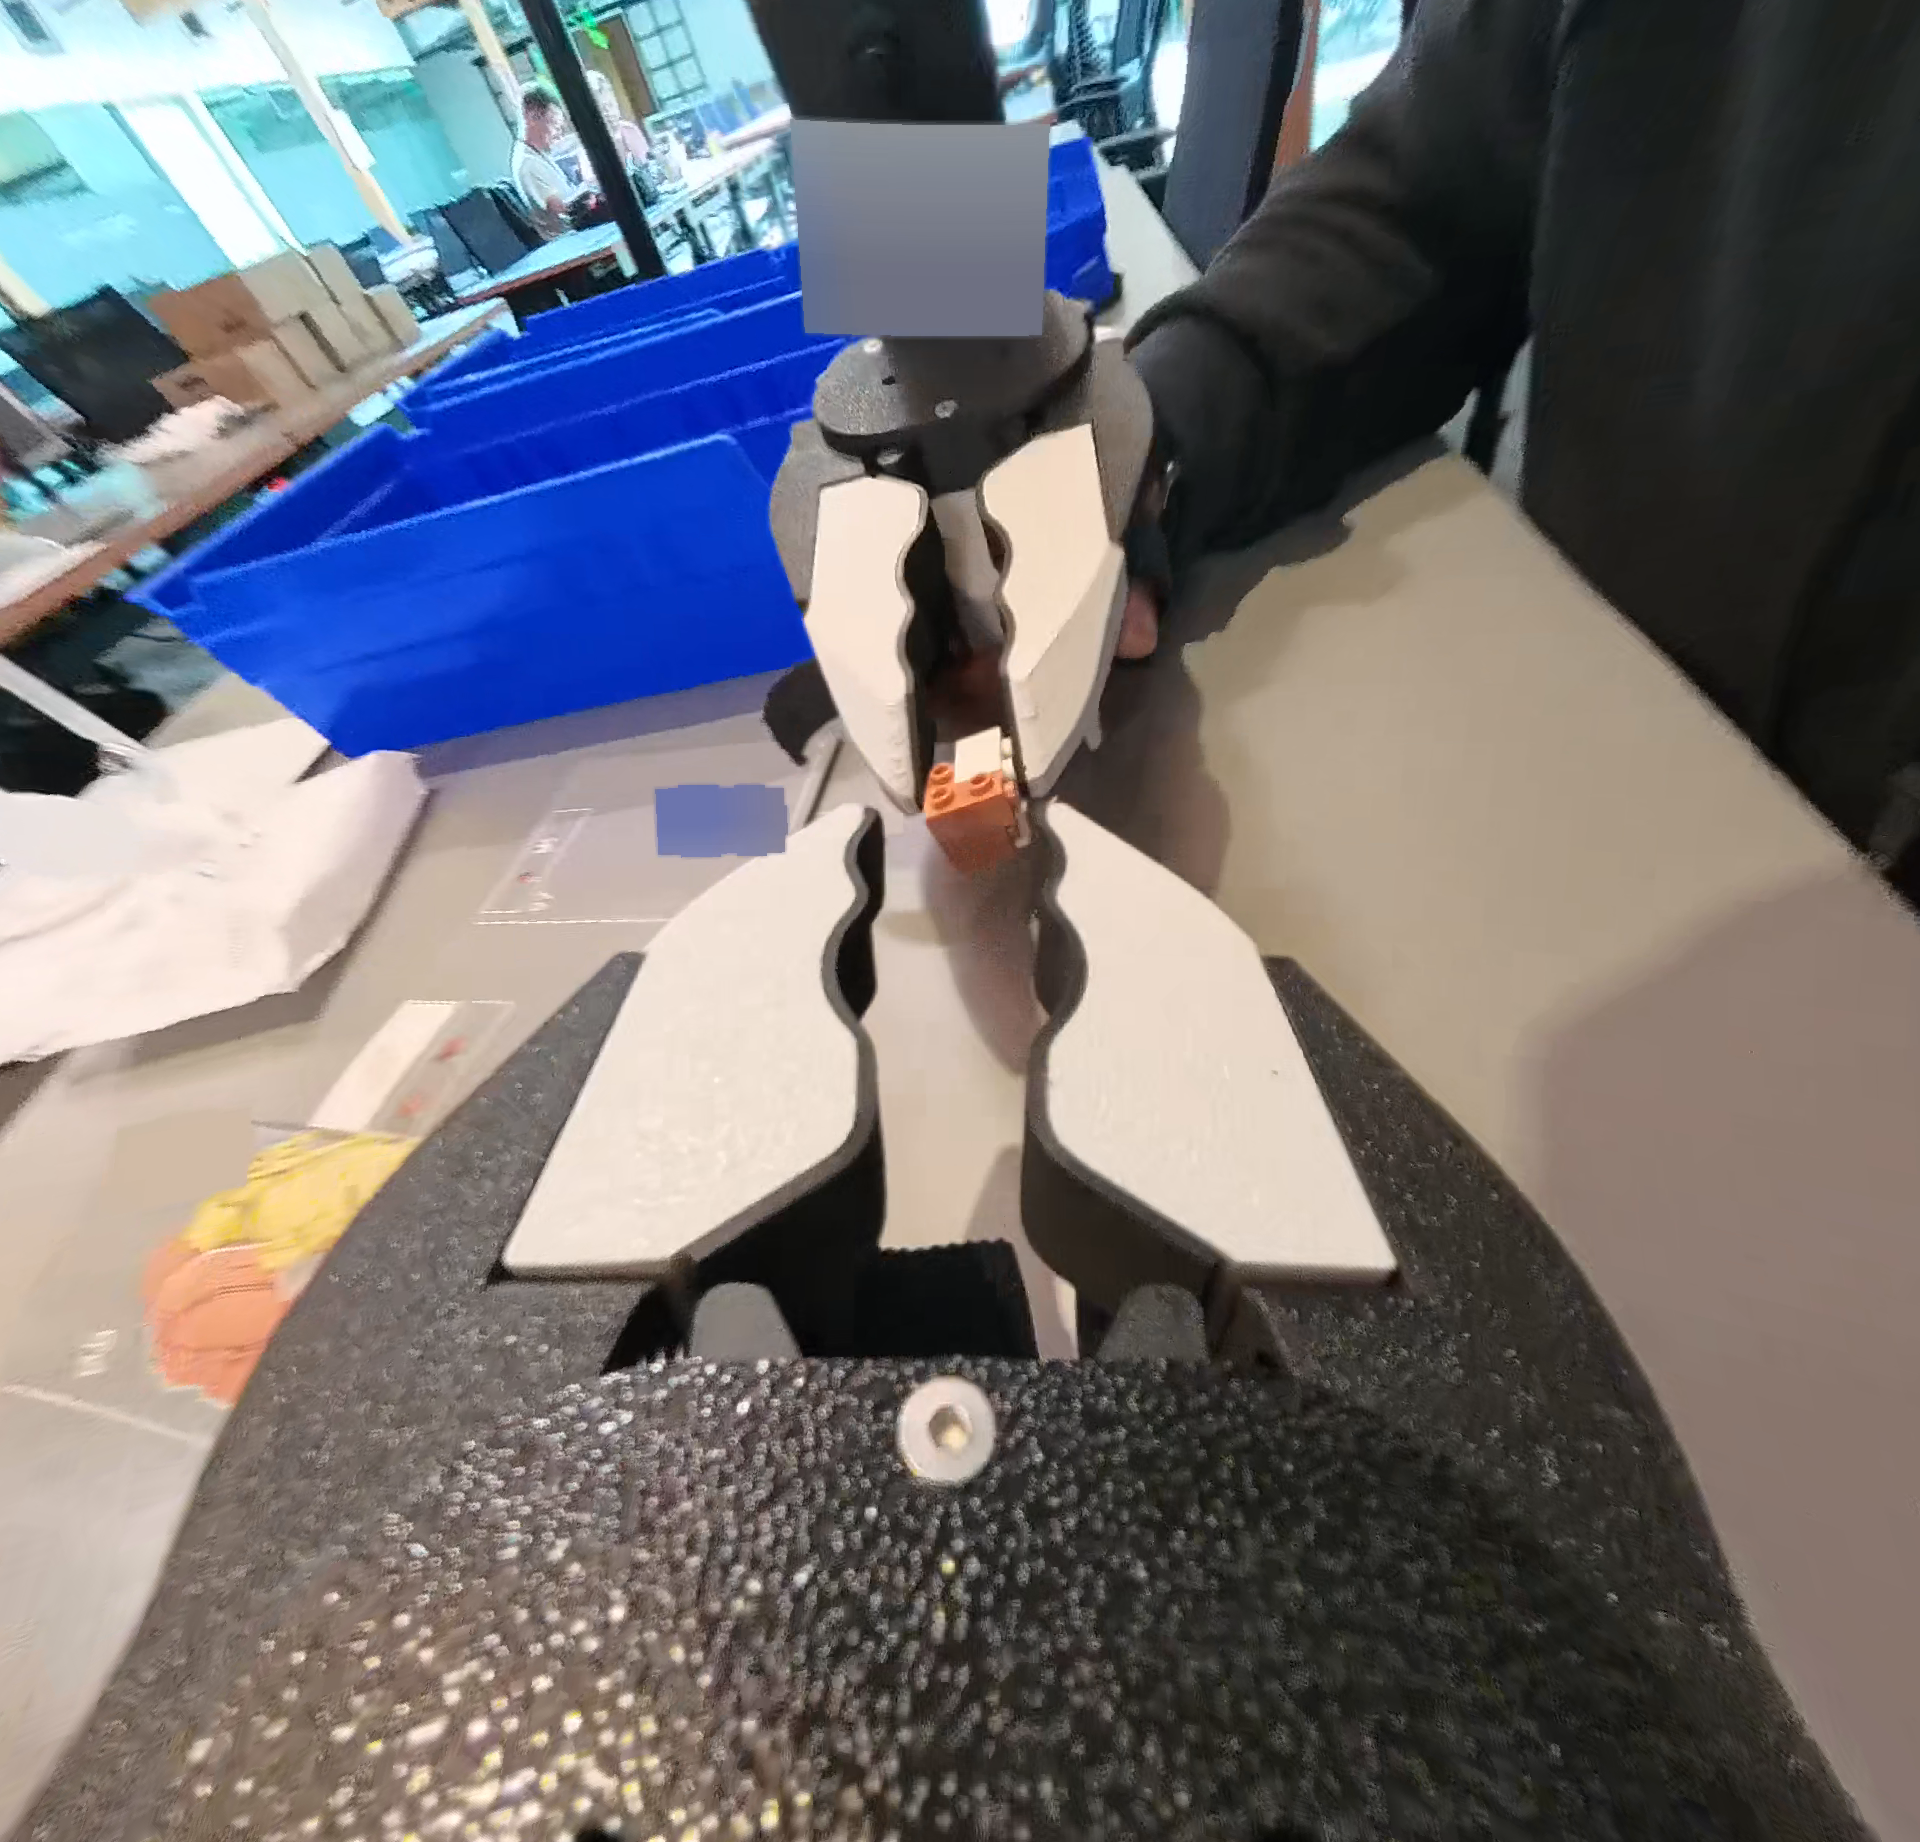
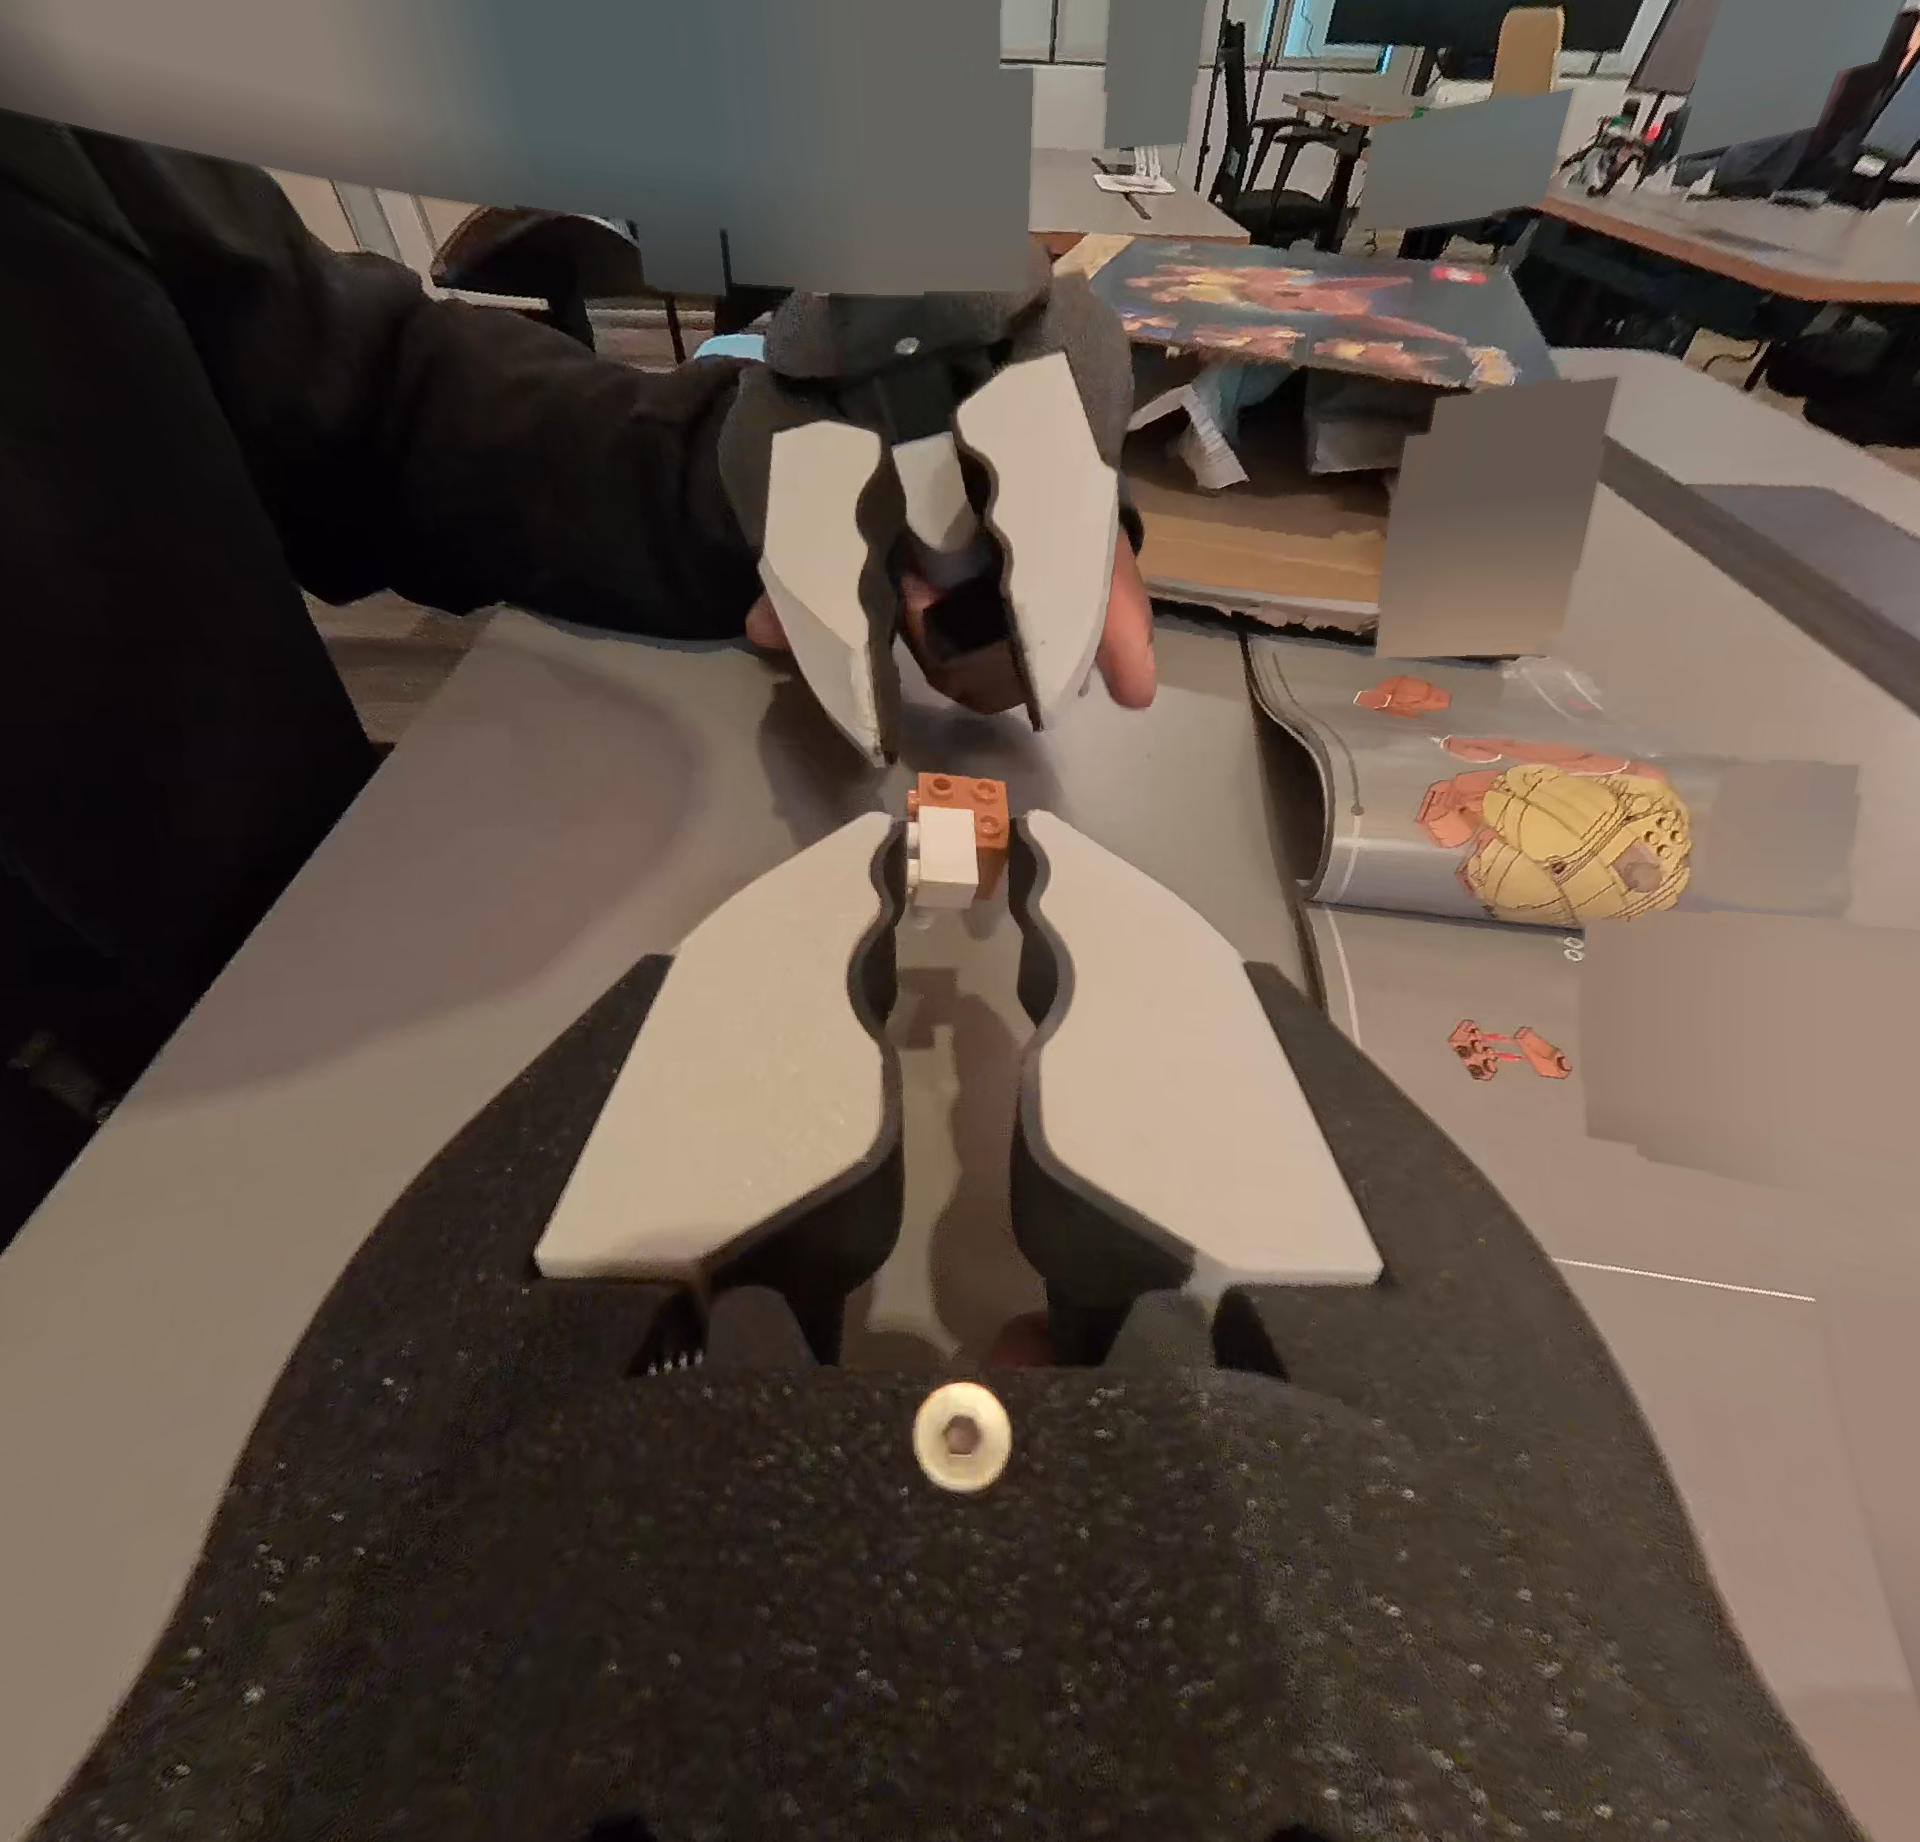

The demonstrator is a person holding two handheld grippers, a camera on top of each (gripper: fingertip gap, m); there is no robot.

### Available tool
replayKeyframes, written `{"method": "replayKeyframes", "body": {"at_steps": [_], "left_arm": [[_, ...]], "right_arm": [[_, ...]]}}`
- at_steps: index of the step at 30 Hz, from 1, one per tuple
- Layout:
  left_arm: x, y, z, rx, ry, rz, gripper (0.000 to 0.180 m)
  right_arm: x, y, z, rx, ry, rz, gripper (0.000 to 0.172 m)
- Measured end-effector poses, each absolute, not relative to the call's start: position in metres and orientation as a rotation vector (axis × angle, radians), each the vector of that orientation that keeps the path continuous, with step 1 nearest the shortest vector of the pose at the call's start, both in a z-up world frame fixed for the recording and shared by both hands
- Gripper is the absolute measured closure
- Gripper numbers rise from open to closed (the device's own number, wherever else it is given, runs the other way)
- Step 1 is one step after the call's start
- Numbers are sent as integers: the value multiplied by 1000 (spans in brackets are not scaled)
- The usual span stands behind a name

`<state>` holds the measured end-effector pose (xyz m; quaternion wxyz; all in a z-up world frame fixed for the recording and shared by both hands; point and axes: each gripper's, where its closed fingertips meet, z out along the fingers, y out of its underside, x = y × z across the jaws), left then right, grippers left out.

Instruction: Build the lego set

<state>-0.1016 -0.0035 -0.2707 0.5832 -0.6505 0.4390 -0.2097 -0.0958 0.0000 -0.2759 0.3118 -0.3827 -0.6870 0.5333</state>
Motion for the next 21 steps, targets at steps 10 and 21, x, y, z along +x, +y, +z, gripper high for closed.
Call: {"method": "replayKeyframes", "body": {"at_steps": [10, 21], "left_arm": [[-91, -4, -282, -1584, 1028, -557, 163], [-90, -5, -282, -1591, 1052, -549, 163]], "right_arm": [[-96, -5, -277, -898, -1832, 1282, 154], [-98, -7, -283, -891, -1854, 1208, 154]]}}
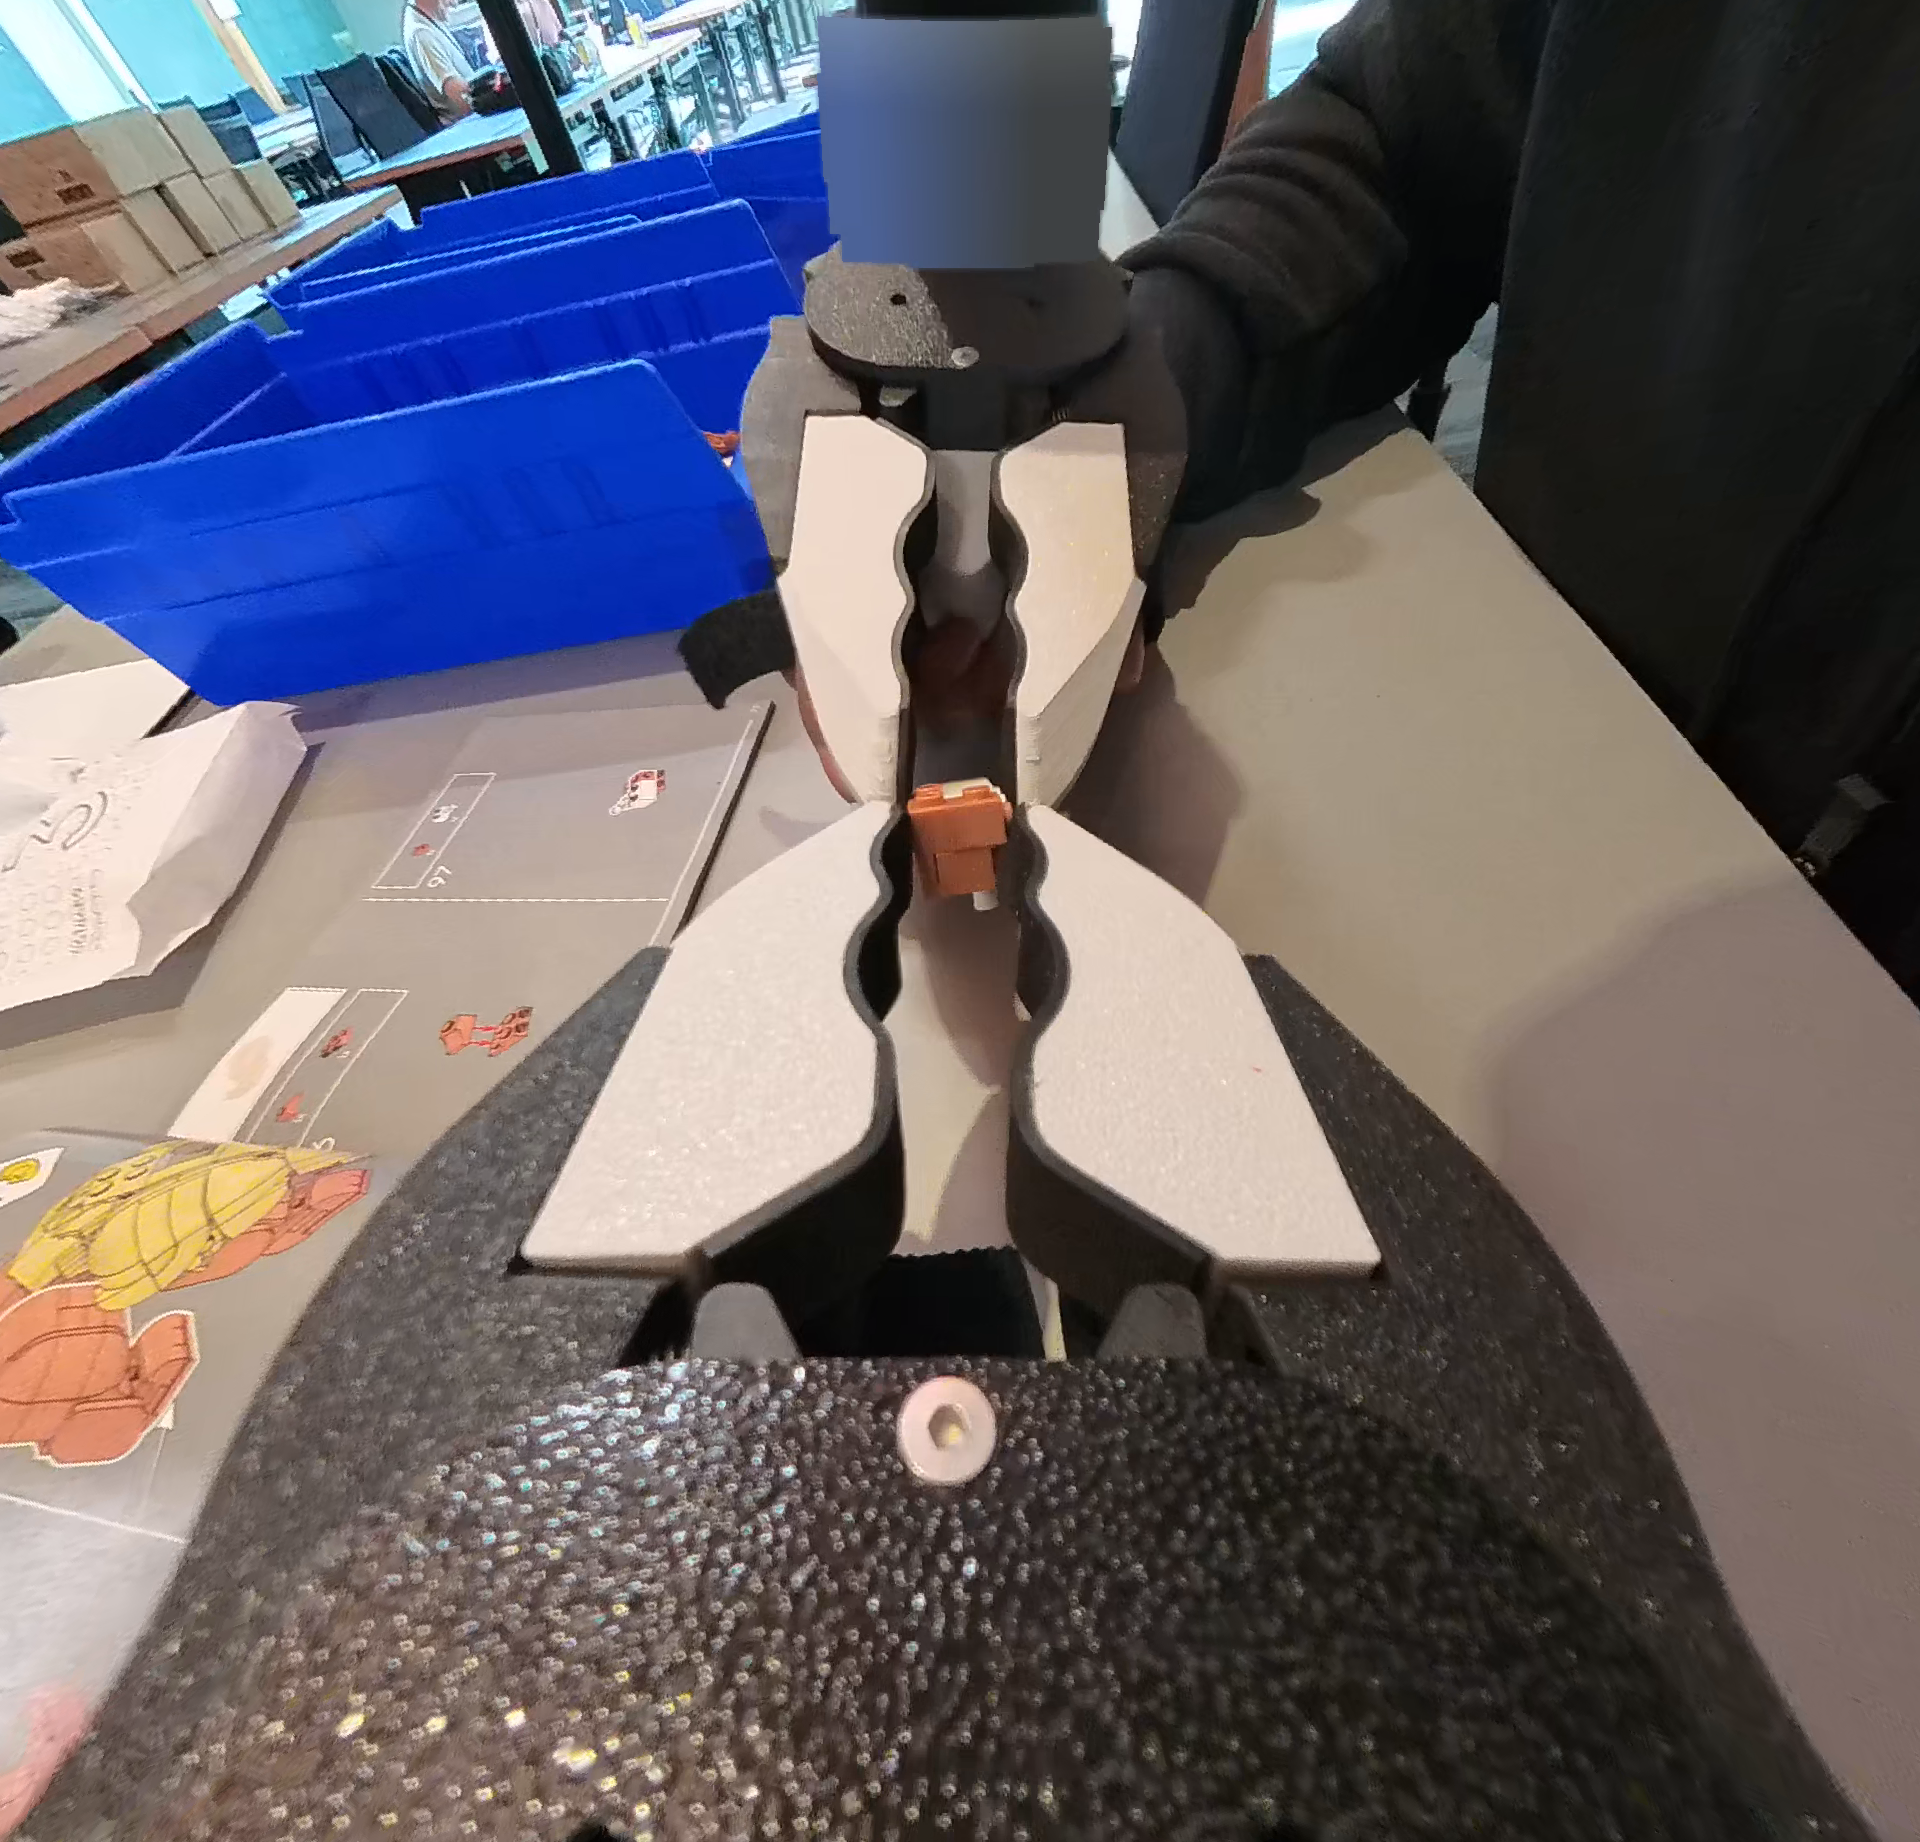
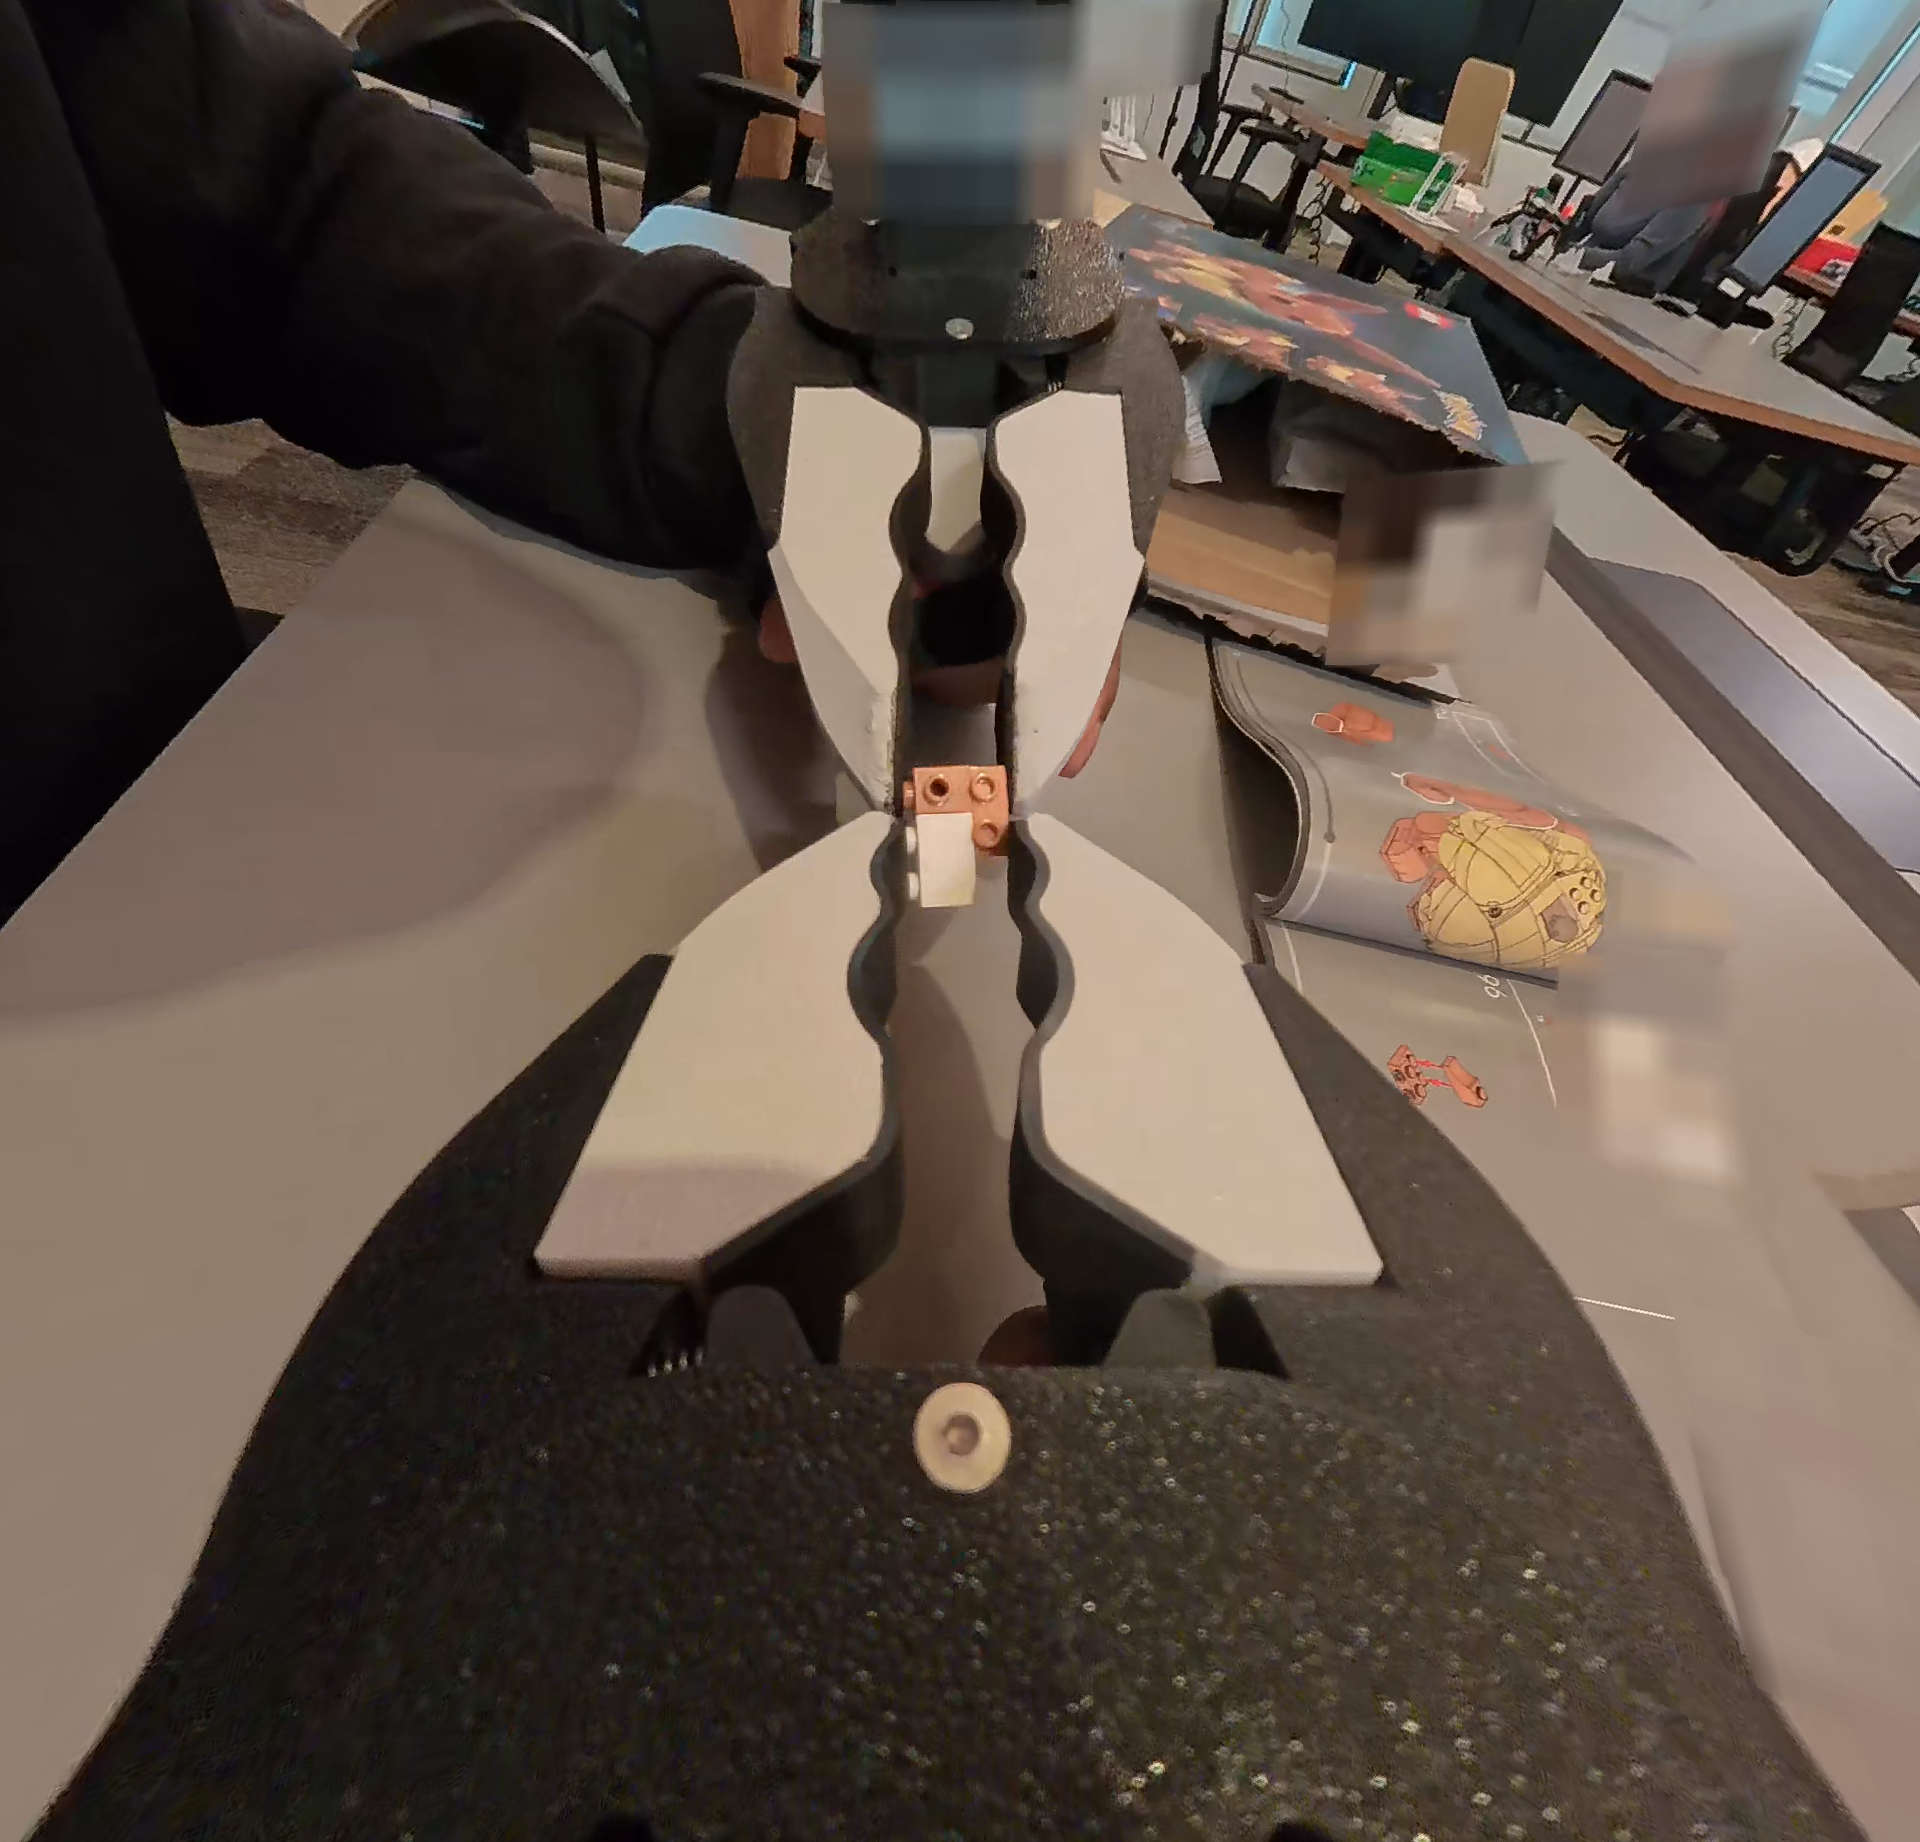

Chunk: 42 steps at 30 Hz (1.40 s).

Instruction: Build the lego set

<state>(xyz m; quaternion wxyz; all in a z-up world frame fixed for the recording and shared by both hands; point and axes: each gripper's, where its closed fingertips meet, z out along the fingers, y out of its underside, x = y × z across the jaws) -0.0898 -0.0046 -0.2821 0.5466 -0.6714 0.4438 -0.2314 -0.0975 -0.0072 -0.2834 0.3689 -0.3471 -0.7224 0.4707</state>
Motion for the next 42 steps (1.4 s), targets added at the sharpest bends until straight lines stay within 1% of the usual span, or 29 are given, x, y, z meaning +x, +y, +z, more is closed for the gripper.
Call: {"method": "replayKeyframes", "body": {"at_steps": [18, 23, 31, 39, 42], "left_arm": [[-92, -6, -290, -1616, 1085, -545, 164], [-94, -5, -282, -1570, 1046, -565, 164], [-98, -7, -257, -1412, 937, -664, 164], [-91, -11, -253, -1364, 949, -694, 164], [-90, -11, -255, -1370, 959, -686, 164]], "right_arm": [[-99, -8, -289, -913, -1900, 1111, 154], [-101, -7, -281, -916, -1832, 1169, 153], [-98, -3, -265, -951, -1726, 1365, 139], [-96, -10, -257, -903, -1695, 1386, 144], [-96, -11, -257, -897, -1692, 1389, 149]]}}
